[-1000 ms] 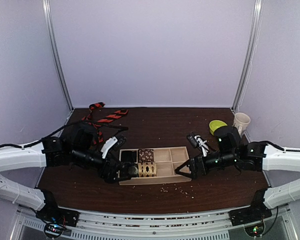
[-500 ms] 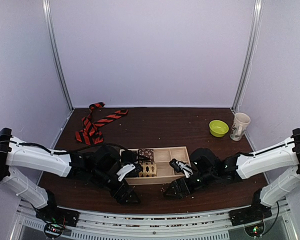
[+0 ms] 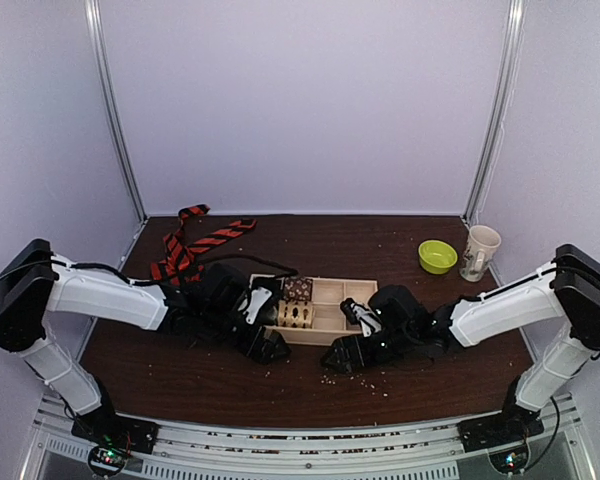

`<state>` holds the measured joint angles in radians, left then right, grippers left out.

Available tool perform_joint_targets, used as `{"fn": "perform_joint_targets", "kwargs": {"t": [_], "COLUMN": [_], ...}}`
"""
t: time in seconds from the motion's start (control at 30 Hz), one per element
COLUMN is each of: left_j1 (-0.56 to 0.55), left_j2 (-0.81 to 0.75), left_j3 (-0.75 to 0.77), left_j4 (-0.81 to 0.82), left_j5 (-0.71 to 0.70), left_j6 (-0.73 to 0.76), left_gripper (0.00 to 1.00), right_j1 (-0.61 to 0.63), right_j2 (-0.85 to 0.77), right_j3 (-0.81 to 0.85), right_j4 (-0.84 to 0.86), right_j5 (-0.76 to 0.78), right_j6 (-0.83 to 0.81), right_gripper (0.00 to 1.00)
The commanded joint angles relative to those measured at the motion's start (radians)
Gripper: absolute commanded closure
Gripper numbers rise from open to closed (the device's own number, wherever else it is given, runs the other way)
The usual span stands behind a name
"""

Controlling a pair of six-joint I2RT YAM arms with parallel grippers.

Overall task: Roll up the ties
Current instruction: Move the storage box to the center of the board.

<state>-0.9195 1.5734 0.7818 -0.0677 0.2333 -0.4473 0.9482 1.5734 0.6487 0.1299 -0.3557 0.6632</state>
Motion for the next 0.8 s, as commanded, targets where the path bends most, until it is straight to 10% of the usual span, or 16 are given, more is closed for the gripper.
{"fn": "perform_joint_targets", "kwargs": {"t": [0.0,0.37,0.77], "left_j1": [0.076,0.323,0.724], "left_j2": [0.094,0.315,0.271], "left_j3": [0.107,0.393,0.526], "left_j4": [0.116,0.128,-0.123], "left_j5": [-0.026,0.070,-0.078], "left_j6": [0.061,0.089,0.068], "left_gripper": [0.02,0.02,0.02], "right_j1": [-0.090,-0.289,-0.295], "right_j2": [0.081,0.325,0.186], "right_j3": [0.115,0.400,0.331], "right_j4": [-0.006,-0.052,0.010], "right_j5": [0.062,0.042,-0.066], "right_j6": [-0.076,-0.146,-0.130], "right_gripper": [0.01,0.00,0.03]}}
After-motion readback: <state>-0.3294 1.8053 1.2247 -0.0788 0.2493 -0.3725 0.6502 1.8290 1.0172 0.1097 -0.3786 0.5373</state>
